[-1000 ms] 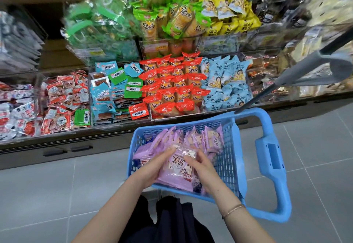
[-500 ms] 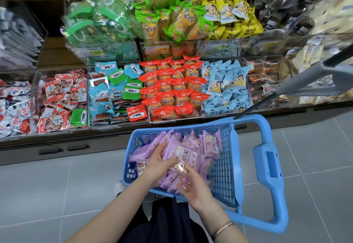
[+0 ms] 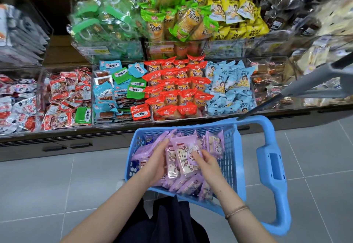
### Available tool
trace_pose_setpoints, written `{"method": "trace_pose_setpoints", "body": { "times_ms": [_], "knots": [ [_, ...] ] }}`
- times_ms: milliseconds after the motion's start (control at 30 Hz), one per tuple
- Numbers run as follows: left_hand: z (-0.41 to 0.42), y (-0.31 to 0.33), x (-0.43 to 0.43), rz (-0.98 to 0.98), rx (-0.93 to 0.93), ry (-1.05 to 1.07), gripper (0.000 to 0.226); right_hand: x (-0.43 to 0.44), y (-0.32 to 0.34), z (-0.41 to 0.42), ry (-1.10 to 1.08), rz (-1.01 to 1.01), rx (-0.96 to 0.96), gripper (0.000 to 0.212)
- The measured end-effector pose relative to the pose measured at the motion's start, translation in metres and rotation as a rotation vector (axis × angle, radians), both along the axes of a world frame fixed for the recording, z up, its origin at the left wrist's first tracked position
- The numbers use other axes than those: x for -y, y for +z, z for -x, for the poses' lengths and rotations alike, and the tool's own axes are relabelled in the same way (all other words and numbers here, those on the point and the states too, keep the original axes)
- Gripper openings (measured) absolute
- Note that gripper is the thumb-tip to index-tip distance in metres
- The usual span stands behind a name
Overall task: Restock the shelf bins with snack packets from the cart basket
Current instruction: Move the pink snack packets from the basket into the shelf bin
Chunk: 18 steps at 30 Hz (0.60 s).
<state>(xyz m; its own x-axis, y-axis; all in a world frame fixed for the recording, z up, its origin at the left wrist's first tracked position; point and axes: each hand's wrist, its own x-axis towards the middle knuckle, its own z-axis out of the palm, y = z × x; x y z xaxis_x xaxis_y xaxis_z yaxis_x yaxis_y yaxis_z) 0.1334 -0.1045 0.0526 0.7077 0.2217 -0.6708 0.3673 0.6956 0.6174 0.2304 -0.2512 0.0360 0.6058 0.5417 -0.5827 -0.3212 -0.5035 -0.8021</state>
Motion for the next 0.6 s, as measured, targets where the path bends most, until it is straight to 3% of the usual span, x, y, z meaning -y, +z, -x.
{"method": "trace_pose_setpoints", "body": {
  "times_ms": [67,133,167,233,267,333,467,533,600],
  "knots": [
    [-0.003,0.0,0.004,0.052,0.028,0.0,0.052,-0.006,-0.003,0.007,-0.118,0.063,-0.006,0.055],
    [-0.003,-0.001,0.009,0.09,0.061,-0.055,0.054,-0.011,-0.003,0.015,-0.192,0.101,-0.002,0.054],
    [-0.003,-0.002,0.01,0.09,0.047,-0.073,0.064,-0.013,-0.003,0.02,-0.197,0.097,0.01,0.049],
    [-0.002,-0.01,0.013,0.023,-0.031,-0.093,0.113,-0.016,-0.004,0.027,-0.131,0.091,0.025,0.038],
    [-0.001,-0.015,0.013,-0.051,-0.083,-0.107,0.126,-0.017,-0.006,0.029,-0.093,0.111,0.018,0.041],
    [0.001,-0.022,0.01,-0.127,-0.169,-0.089,0.117,-0.019,-0.01,0.027,-0.116,0.131,-0.08,0.046],
    [0.016,-0.032,-0.006,-0.161,-0.243,-0.011,0.093,-0.016,-0.032,-0.014,-0.662,0.034,-0.501,0.032],
    [0.025,-0.031,-0.012,-0.131,-0.245,0.043,0.09,-0.01,-0.047,-0.034,-0.807,0.081,-0.569,0.025],
    [0.032,-0.03,-0.017,-0.094,-0.257,0.113,0.077,-0.008,-0.061,-0.048,-0.818,0.136,-0.571,0.029]
  ]
}}
